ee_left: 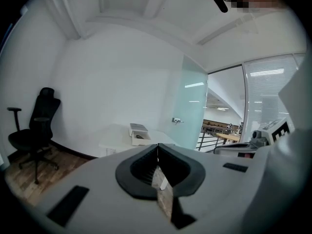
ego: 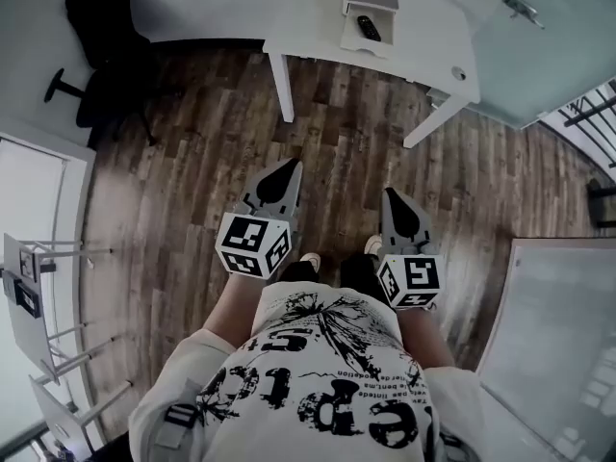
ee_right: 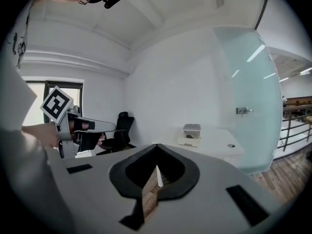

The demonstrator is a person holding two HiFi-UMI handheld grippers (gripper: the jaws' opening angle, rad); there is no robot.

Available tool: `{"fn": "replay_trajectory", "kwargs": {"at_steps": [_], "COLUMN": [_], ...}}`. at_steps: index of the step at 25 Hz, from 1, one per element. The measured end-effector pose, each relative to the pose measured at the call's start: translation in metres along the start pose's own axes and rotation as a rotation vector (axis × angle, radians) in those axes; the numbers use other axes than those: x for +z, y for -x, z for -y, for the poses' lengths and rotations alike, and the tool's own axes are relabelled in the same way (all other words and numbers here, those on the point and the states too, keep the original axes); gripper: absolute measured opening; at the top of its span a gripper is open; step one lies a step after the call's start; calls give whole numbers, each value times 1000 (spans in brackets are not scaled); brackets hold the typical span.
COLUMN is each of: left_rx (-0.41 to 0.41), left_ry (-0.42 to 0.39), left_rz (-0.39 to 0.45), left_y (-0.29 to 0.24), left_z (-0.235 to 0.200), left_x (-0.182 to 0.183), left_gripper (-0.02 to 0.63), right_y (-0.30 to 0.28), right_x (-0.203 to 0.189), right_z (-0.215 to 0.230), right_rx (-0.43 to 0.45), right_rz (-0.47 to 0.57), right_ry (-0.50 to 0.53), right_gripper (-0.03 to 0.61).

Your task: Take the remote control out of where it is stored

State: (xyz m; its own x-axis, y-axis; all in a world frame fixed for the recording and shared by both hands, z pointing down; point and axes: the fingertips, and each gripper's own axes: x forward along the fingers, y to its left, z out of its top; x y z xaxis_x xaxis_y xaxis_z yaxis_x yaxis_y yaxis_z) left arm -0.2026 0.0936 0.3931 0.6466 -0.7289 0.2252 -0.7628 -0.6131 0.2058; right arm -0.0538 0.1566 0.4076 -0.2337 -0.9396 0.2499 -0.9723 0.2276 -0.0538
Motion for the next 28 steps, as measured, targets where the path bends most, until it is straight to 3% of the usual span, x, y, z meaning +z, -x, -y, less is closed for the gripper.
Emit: {"fn": "replay_trajectory", "kwargs": {"at_steps": [5, 9, 16, 21, 25, 28], "left_rx": [94, 128, 137, 120, 130, 139], "left_ry": [11, 0, -8, 5, -41, -26], "left_rz": [5, 18, 74, 77, 42, 51], "left_y": [-26, -74, -179, -240, -269, -289], "left_z": [-17, 5, 79, 128, 140, 137], "left_x": [5, 21, 48, 60, 68, 78], "left_gripper": [9, 9, 9, 9, 9, 9], "right_y": [-38, -56, -70, -66, -72, -82], "right_x": [14, 26, 63, 62, 57, 60], "right_z": [15, 70, 207, 289, 337, 356], "right_rx": [94, 129, 125, 110, 67, 65], "right_rz": [22, 46, 106, 118, 110, 113], "right_ry": [11, 25, 49, 25, -40, -47], "right_gripper": [-3, -3, -3, -3, -3, -3]}}
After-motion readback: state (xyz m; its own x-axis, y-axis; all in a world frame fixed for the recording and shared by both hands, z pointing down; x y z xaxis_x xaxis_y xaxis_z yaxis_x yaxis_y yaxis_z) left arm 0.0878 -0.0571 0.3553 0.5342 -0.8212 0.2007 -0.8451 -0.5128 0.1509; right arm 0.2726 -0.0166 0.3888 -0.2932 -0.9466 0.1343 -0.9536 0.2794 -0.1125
